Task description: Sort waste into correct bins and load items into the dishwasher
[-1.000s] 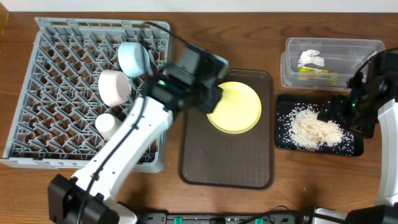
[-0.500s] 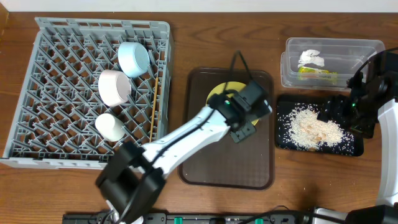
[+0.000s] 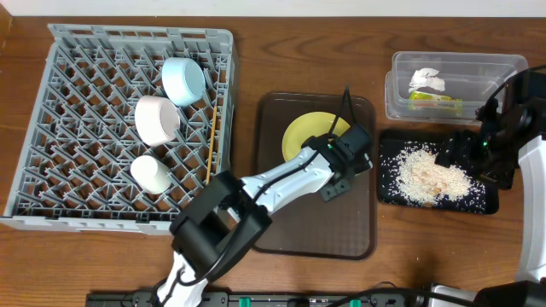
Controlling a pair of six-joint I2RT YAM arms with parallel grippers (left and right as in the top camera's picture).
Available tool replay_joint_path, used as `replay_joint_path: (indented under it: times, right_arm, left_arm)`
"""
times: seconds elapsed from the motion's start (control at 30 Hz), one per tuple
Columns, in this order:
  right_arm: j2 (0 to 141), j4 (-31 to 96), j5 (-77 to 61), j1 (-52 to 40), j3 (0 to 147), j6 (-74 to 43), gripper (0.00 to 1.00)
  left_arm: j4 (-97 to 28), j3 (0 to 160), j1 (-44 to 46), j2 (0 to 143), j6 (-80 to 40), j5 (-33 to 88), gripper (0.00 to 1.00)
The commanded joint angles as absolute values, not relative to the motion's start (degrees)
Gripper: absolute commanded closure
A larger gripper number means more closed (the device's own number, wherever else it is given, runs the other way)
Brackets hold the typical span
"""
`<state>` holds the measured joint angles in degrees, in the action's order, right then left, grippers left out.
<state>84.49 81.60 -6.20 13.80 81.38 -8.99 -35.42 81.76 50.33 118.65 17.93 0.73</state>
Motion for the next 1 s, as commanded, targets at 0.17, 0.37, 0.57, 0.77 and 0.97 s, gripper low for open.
replay_joint_path:
  times: [0.17, 0.37, 0.57, 0.77, 0.97]
  right_arm:
    - [84.6, 81.7, -6.5, 14.2, 82.3, -9.6, 0.16]
    - [84.6, 81.7, -6.5, 14.2, 82.3, -9.6, 0.16]
    - [84.6, 81.7, -6.5, 14.2, 82.3, -9.6, 0.16]
    - [84.6, 81.7, -6.5, 14.2, 82.3, -9.6, 0.16]
    - [84.6, 81.7, -6.5, 14.2, 82.3, -9.6, 0.16]
  left_arm:
    - [-34.3, 81.2, 50.3, 121.8, 18.4, -4.4, 0.68]
    - [-33.9, 81.2, 50.3, 123.8, 18.3, -5.9, 0.77]
    - [-33.4, 81.2, 50.3, 124.0, 18.3, -14.6, 0.88]
    - [-33.3, 81.2, 50.3, 124.0, 18.3, -23.5, 0.92]
    - [-33.3, 81.3, 51.4, 123.3, 18.3, -31.3, 0.92]
